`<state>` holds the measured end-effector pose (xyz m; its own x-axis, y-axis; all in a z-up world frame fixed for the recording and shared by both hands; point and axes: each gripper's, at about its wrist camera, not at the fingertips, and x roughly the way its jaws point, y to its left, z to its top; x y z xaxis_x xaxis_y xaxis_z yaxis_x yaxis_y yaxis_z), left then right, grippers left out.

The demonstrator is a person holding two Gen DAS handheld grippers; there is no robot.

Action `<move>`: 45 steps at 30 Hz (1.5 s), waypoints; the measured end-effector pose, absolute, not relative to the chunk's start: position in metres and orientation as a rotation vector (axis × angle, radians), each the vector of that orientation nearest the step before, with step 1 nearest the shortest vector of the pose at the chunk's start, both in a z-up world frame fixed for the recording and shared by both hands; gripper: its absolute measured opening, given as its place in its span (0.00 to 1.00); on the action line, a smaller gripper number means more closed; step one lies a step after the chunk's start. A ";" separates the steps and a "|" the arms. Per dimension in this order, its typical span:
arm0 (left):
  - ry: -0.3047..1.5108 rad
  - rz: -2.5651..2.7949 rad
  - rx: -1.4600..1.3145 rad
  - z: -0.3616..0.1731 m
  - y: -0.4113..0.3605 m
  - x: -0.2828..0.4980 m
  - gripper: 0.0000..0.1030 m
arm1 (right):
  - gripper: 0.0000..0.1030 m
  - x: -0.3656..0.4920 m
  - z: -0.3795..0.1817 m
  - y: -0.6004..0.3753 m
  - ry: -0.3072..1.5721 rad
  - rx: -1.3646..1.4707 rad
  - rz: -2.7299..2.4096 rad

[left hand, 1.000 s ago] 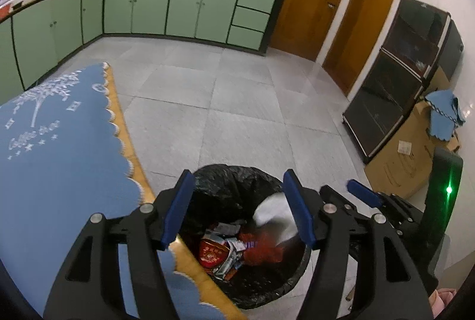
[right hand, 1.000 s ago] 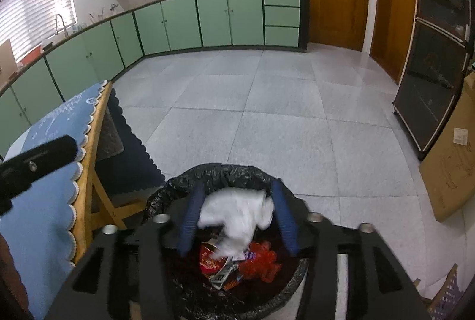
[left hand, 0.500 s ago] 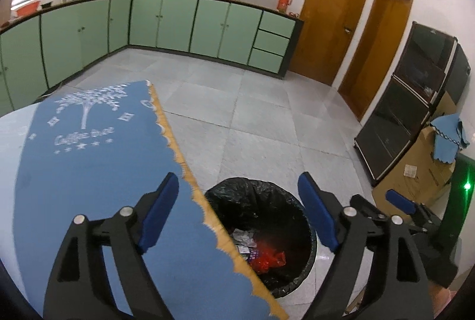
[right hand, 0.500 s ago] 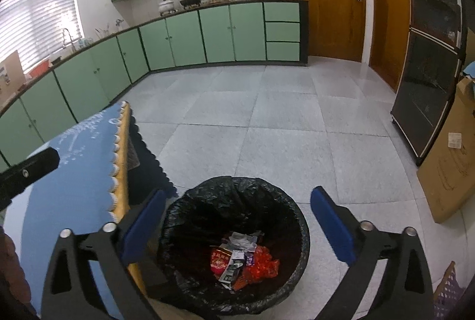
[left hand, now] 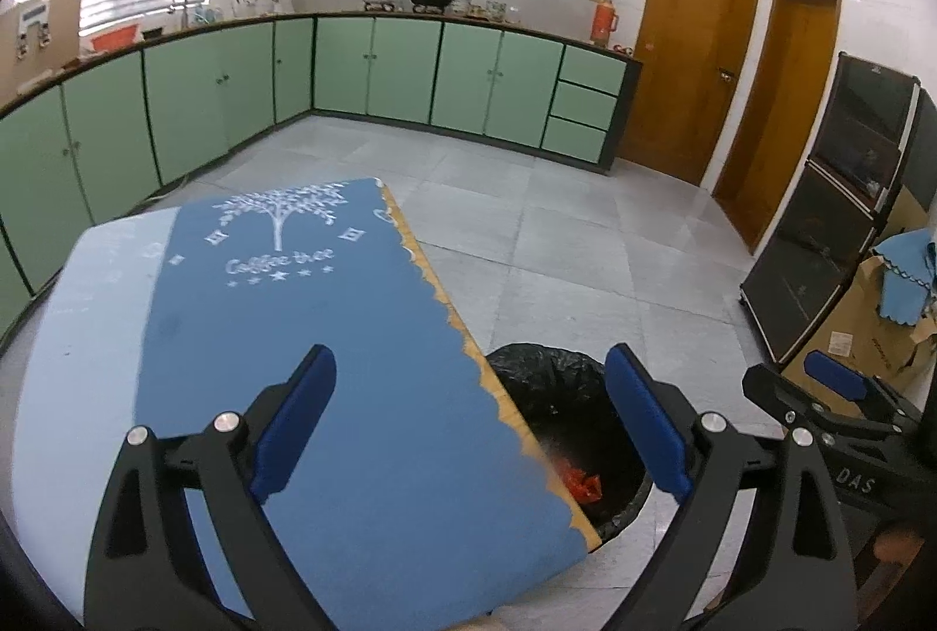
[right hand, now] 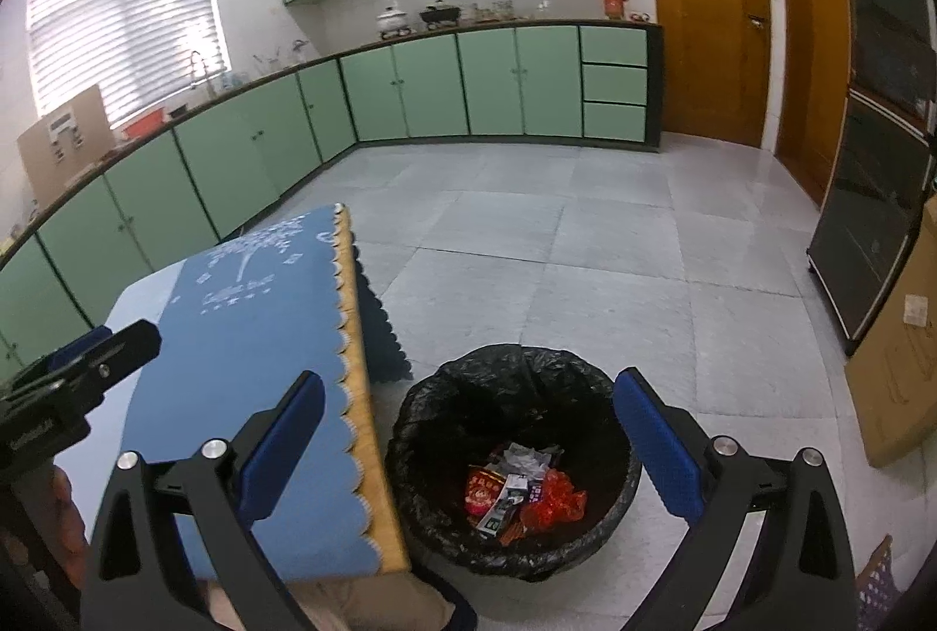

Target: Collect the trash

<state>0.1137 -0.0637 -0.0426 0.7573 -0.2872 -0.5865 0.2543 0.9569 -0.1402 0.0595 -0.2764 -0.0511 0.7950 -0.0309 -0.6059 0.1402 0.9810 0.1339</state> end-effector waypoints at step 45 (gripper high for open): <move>0.541 -0.231 -0.035 0.003 -0.024 0.015 0.88 | 0.94 -0.020 0.017 -0.223 0.592 0.080 -0.024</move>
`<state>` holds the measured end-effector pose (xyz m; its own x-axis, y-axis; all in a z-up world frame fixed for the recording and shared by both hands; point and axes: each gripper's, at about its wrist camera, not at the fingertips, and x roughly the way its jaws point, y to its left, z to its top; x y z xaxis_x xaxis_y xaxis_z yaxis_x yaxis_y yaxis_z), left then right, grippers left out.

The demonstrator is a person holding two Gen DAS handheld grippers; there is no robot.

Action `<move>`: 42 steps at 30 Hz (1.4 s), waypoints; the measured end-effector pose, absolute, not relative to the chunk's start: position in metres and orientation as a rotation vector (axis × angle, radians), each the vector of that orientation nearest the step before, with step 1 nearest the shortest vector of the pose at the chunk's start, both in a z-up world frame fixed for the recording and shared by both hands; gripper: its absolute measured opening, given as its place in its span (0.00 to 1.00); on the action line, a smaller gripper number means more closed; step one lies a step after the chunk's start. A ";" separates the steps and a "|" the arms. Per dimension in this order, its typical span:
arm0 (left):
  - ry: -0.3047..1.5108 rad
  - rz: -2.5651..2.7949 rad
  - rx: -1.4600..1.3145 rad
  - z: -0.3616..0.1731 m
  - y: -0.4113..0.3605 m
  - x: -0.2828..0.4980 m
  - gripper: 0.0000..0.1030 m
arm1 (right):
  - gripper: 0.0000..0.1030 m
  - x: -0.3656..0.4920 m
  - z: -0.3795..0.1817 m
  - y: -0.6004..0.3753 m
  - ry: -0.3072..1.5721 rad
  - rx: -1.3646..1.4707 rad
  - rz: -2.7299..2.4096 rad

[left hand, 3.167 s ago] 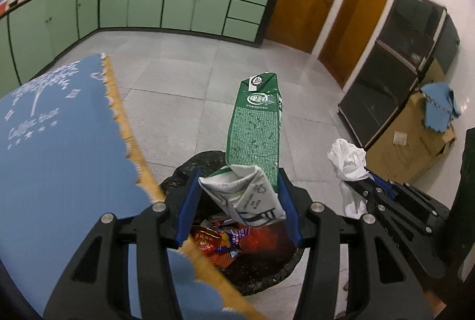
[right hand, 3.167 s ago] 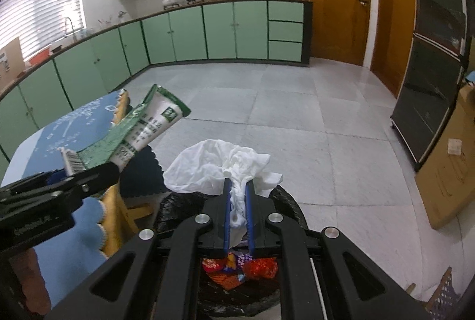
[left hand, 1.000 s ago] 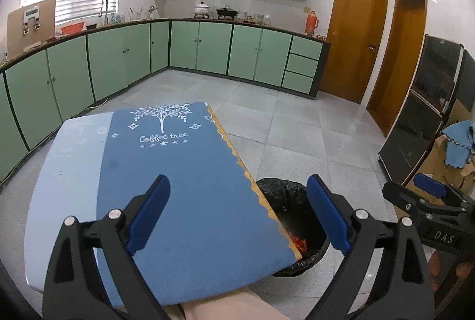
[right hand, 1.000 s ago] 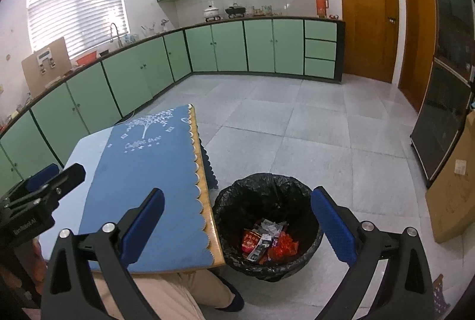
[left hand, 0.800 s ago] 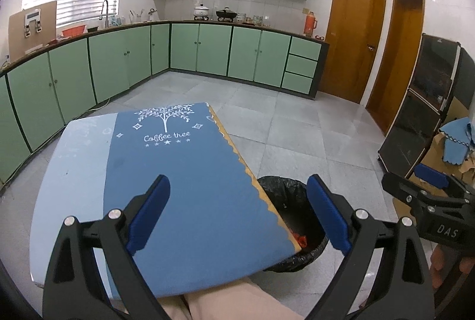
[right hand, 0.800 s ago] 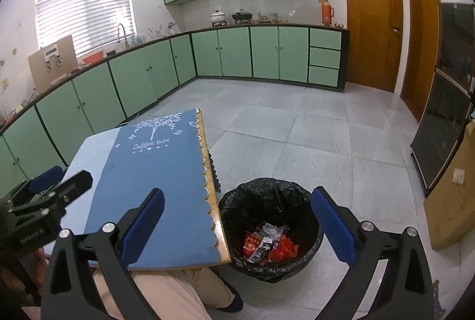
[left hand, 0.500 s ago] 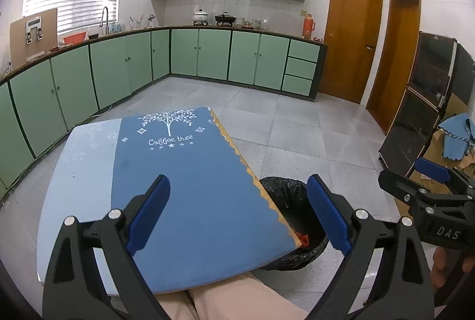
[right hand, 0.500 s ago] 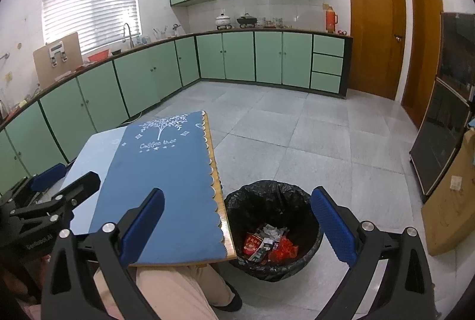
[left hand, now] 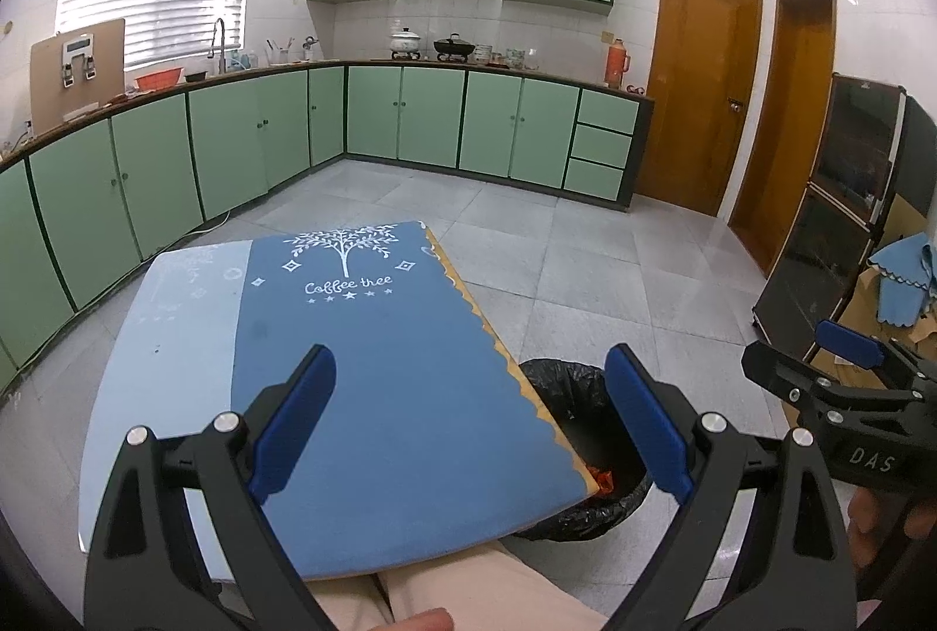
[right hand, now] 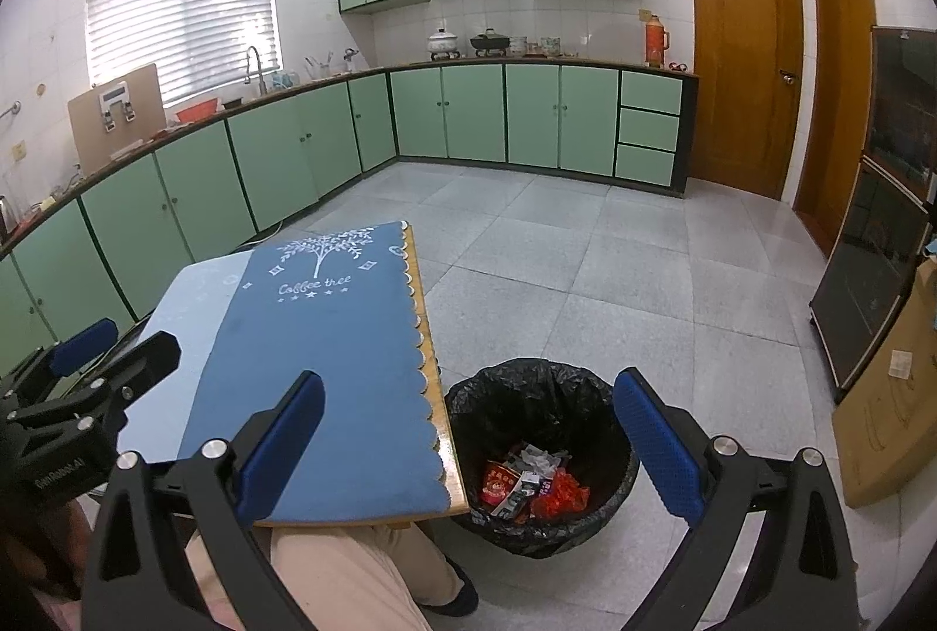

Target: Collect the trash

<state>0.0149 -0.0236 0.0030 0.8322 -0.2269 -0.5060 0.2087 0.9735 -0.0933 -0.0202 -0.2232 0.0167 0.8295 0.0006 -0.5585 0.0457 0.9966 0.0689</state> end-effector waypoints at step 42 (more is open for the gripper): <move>0.531 -0.210 -0.045 0.003 -0.018 0.013 0.88 | 0.94 -0.018 0.016 -0.219 0.580 0.070 -0.016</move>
